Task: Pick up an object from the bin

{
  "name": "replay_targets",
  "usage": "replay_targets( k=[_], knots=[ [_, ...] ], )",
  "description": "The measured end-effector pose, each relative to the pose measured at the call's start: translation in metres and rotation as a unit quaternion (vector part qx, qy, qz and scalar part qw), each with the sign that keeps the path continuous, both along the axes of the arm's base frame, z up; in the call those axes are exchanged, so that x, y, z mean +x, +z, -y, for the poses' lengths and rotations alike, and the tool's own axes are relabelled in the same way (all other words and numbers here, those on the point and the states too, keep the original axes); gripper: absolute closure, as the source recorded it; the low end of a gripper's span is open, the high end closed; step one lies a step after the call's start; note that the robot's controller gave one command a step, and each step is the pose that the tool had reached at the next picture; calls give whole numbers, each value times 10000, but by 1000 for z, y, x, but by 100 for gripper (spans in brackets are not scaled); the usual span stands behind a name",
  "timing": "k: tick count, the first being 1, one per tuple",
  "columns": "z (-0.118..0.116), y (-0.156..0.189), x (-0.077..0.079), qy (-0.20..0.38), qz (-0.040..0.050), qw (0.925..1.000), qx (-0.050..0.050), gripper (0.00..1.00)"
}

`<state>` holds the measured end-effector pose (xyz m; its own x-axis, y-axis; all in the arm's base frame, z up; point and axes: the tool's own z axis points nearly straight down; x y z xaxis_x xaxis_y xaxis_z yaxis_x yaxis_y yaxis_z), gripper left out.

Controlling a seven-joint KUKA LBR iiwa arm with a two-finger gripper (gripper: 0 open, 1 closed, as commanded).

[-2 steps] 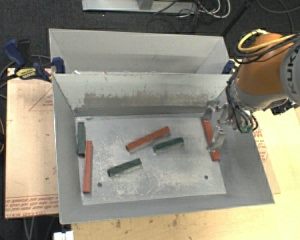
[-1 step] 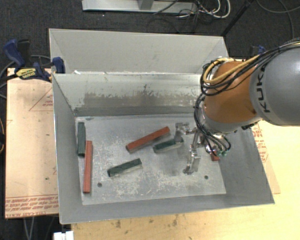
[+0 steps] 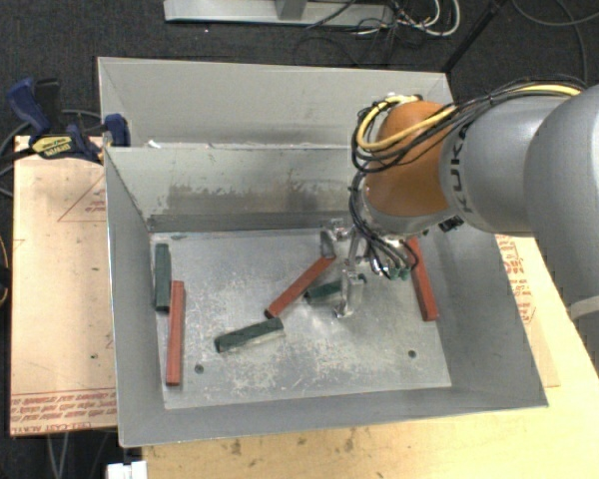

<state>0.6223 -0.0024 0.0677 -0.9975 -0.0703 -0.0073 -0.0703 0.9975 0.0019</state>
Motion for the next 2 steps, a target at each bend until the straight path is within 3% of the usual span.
replay_targets(
  k=[1,2],
  knots=[
    [2,6,0,-8,-5,10000,-8,100],
    [-1,152,20,715,33,9974,-15,100]
  ],
)
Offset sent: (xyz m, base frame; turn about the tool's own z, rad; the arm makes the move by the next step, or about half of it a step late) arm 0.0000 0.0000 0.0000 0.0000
